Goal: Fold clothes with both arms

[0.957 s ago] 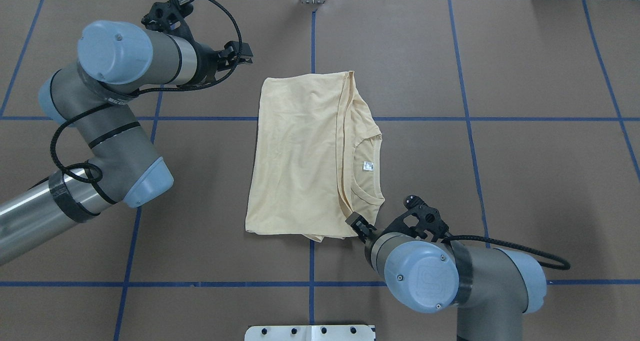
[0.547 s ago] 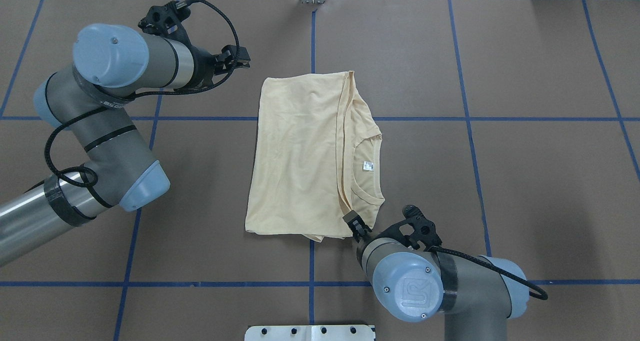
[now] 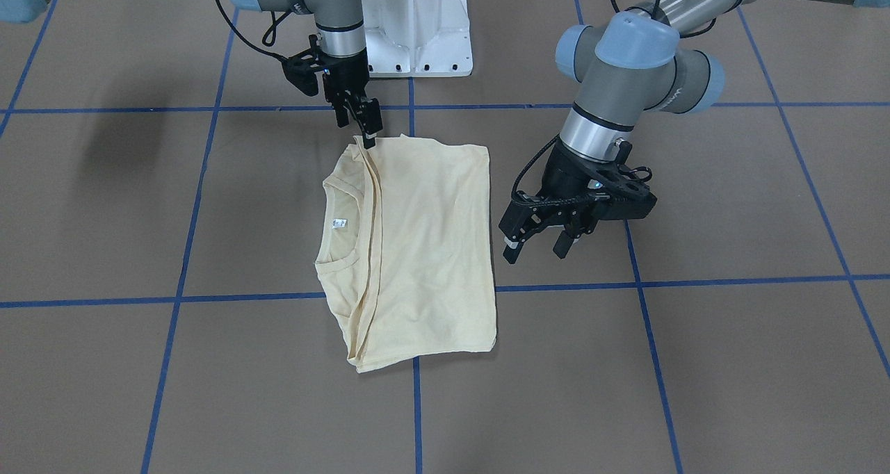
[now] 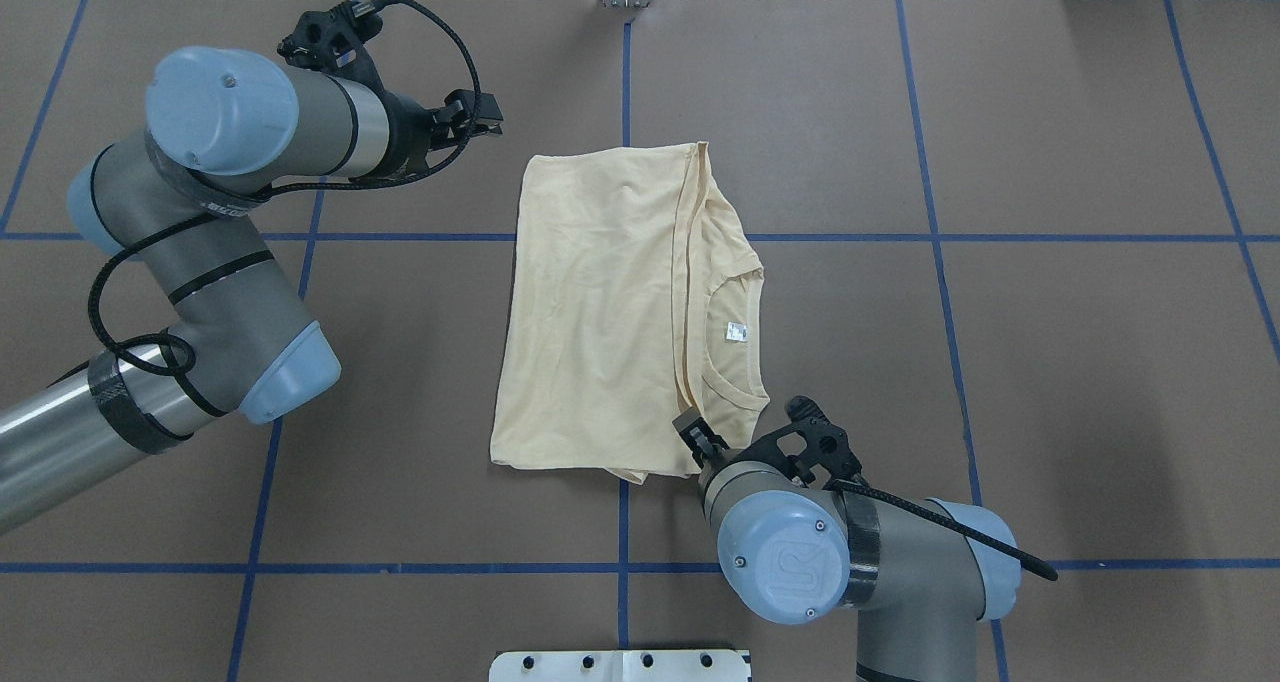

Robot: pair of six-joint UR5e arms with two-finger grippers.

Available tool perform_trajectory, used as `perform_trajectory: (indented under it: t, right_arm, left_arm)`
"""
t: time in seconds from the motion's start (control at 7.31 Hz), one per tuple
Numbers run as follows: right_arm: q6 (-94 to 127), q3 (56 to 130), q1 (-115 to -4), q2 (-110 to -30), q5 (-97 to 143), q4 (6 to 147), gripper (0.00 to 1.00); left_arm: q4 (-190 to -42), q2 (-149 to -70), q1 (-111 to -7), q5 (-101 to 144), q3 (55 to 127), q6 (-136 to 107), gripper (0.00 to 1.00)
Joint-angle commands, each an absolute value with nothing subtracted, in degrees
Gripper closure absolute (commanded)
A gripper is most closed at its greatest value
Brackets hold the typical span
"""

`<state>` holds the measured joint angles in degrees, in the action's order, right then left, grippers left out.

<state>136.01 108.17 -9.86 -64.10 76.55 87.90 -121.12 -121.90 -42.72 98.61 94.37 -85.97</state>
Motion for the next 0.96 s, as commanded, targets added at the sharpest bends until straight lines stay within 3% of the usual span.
perform_trajectory:
  t: [0.0,0.82]
  right_arm:
    - [134.7,105.5,-10.3,-62.4,76.6,87.9,0.07]
    - [134.7,104.2,-10.9,-62.3,76.8,88.0,0.27]
  left_arm:
    - [-121.1,-122.0,-42.7,98.7,94.5,-86.2,0.01]
    - [-121.1,-122.0,-42.7,99.0,95.5,-86.4,0.01]
